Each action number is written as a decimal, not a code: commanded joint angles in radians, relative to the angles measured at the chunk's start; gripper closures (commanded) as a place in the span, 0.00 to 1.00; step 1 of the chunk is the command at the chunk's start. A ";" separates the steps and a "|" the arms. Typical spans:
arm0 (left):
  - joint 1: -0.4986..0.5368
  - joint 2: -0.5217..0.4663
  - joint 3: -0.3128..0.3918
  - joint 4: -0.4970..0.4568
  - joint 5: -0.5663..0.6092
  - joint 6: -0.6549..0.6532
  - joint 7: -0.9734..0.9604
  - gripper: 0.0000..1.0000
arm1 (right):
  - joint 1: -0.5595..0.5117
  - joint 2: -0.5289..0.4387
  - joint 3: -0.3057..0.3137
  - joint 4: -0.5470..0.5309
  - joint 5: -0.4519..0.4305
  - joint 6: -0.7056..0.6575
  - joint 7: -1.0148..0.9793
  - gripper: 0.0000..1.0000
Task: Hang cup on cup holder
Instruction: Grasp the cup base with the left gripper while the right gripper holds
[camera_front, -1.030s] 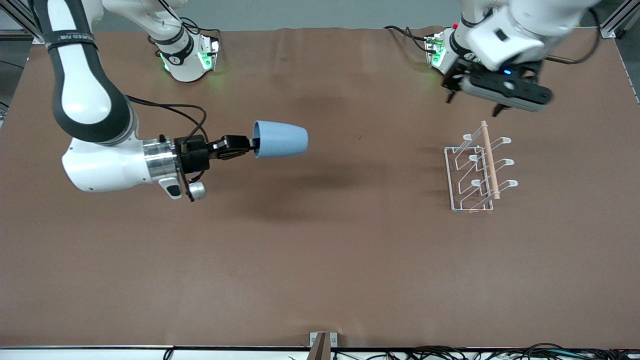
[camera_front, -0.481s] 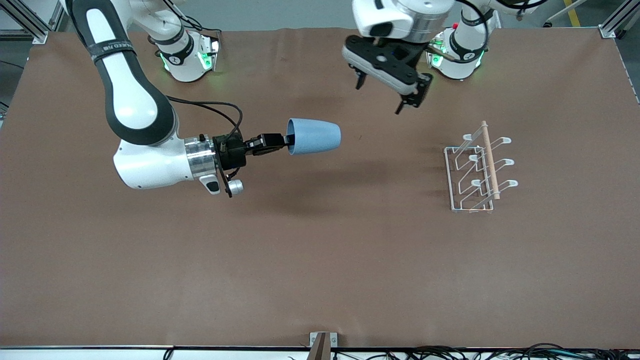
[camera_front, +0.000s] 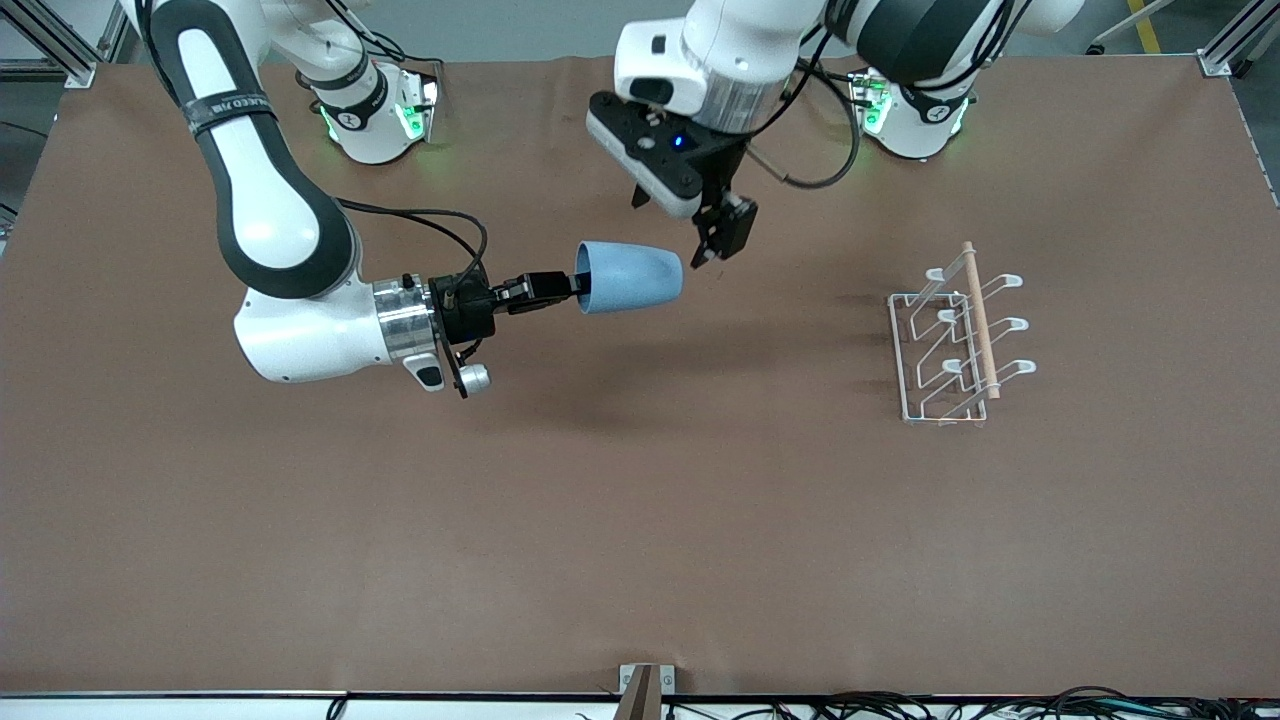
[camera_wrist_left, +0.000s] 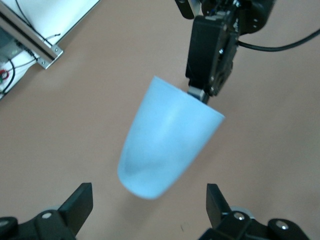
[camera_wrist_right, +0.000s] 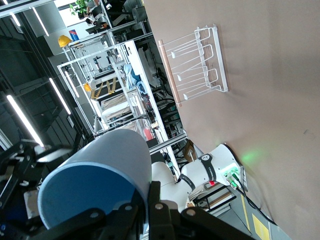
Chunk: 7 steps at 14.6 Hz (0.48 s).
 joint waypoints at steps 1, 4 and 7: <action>-0.017 0.038 0.006 0.033 0.009 0.027 0.094 0.01 | 0.003 -0.005 -0.005 -0.016 0.028 -0.008 -0.004 0.99; -0.019 0.052 0.005 0.030 0.014 0.038 0.154 0.01 | 0.005 -0.003 -0.005 -0.016 0.028 -0.015 -0.006 0.99; -0.027 0.079 0.003 0.030 0.014 0.038 0.169 0.01 | 0.005 -0.003 -0.005 -0.016 0.028 -0.015 -0.004 0.99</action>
